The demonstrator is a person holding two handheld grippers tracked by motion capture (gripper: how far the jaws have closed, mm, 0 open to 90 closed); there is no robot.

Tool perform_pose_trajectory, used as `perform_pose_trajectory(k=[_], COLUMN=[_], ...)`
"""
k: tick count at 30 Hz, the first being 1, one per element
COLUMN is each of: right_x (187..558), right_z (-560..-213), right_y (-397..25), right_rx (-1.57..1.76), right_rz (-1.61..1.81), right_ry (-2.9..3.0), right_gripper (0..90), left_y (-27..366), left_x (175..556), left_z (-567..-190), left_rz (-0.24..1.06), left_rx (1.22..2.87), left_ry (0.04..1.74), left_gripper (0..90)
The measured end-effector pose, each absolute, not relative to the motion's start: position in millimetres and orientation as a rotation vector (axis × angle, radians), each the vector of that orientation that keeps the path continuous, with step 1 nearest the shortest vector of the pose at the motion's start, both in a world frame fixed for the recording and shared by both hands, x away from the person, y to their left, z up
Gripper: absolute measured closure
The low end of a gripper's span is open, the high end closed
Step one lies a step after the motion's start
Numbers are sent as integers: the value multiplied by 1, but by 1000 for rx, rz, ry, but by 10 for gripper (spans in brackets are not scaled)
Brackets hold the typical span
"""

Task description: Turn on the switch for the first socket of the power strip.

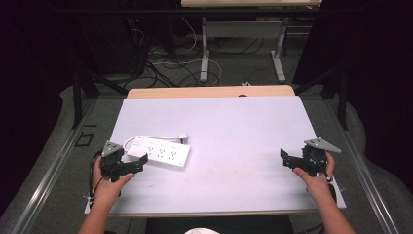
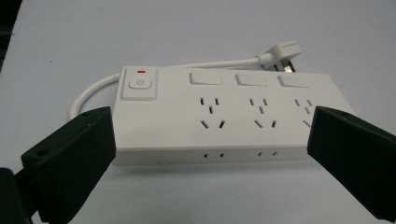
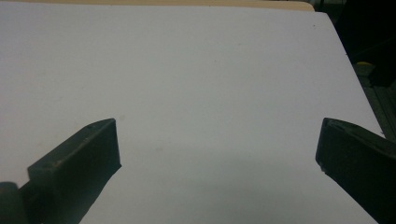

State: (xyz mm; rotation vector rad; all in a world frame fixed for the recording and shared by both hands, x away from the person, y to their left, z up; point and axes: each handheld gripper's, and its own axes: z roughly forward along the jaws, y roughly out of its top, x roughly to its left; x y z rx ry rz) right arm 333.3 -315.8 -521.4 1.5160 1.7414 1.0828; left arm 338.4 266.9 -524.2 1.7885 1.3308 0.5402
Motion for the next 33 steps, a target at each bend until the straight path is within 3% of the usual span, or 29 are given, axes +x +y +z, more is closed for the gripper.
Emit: perform_pose_trajectory(k=[14, 21, 33], right_x=[327, 331, 335], right_z=[-531, -535, -537], right_y=[-301, -303, -307], right_rx=[1455, 1448, 1488], right_rz=[1080, 1083, 1094], right_ry=[1811, 1823, 1803], right_gripper=[0, 0, 0], left_y=[258, 254, 247], left_x=[332, 338, 339], left_z=[-521, -523, -525], left_rz=[556, 505, 531], left_rx=[1816, 1808, 1821], left_ry=[1312, 1318, 1334], left_gripper=[10, 12, 65])
